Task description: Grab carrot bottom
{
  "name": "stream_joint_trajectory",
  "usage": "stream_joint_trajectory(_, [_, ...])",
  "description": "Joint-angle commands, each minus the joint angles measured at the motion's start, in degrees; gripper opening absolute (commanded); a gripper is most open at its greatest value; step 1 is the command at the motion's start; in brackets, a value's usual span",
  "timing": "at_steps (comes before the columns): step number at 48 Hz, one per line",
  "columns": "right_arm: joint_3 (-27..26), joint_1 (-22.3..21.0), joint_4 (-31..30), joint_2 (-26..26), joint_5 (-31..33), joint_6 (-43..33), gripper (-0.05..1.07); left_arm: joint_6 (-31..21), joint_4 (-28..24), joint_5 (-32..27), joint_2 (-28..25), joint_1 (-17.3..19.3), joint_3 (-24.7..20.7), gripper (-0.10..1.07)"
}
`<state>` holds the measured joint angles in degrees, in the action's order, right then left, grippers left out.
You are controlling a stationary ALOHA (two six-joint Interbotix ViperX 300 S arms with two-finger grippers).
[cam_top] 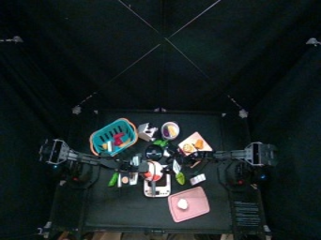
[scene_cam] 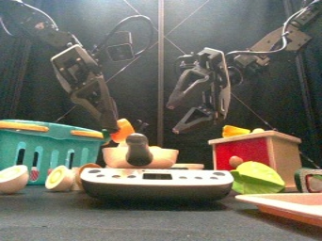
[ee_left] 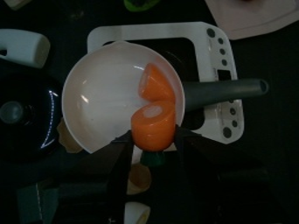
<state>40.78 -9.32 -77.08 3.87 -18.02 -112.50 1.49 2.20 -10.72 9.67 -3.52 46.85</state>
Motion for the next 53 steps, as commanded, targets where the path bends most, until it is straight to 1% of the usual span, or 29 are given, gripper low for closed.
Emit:
stream_joint_trajectory(1, [-1.7,1.1,6.5,2.1,-0.3,0.1,0.94,-0.1,-0.2,0.4,2.9,-0.4,0.9,0.75])
stream_joint_trajectory(5, [-2.6,2.3,9.6,1.7,0.4,0.4,0.94,-0.1,-0.2,0.9,4.8,-0.6,2.5,0.75])
stream_joint_trajectory(10, [-3.8,3.7,9.5,1.1,2.7,0.3,0.94,-0.1,-0.2,1.8,7.4,-0.8,4.6,0.75])
stream_joint_trajectory(14, [-3.8,5.0,11.1,0.7,5.4,-0.4,0.95,-0.1,-0.4,2.5,9.4,-0.7,6.2,0.75])
stream_joint_trajectory(16, [-3.5,5.6,13.4,0.7,6.9,-0.9,0.95,-0.1,-0.5,2.8,10.3,-0.6,6.9,0.75])
stream_joint_trajectory(18, [-3.2,6.2,16.9,0.9,8.2,-1.8,0.95,-0.1,-0.7,3.4,11.1,-0.5,7.8,0.75])
stream_joint_trajectory(19, [-2.8,6.8,19.7,1.1,9.1,-2.5,0.95,-0.1,-0.9,3.7,11.3,-0.5,8.1,0.75])
stream_joint_trajectory(22, [-2.4,7.6,24.1,1.5,10.8,-3.3,0.95,0.0,-1.4,4.6,12.1,-0.4,9.1,0.75])
stream_joint_trajectory(26, [-2.8,9.2,28.8,1.8,14.0,-3.6,0.95,0.0,-2.4,5.9,12.5,-0.4,10.5,0.75])
stream_joint_trajectory(27, [-3.0,9.6,29.2,1.8,14.5,-3.7,0.95,0.0,-2.5,6.1,12.5,-0.4,10.8,0.75])
stream_joint_trajectory(33, [-7.3,13.4,34.8,0.4,21.9,-3.7,0.95,0.0,-3.7,5.8,12.8,-0.4,11.9,0.75])
stream_joint_trajectory(40, [-12.4,15.6,41.0,-1.4,28.4,-3.5,0.95,0.0,-4.9,4.7,14.5,-0.4,12.1,0.75])
stream_joint_trajectory(43, [-13.5,15.9,43.9,-2.5,29.6,-3.6,0.95,-0.1,-5.3,4.7,15.5,-0.4,12.6,0.75])
stream_joint_trajectory(47, [-14.6,16.2,47.1,-4.0,29.4,-3.5,0.95,-0.1,-5.3,4.7,16.4,-0.4,13.3,0.75])
stream_joint_trajectory(53, [-16.3,16.0,48.7,-7.3,29.6,-3.5,0.95,-0.1,-5.3,4.8,17.8,-0.4,14.3,0.75])
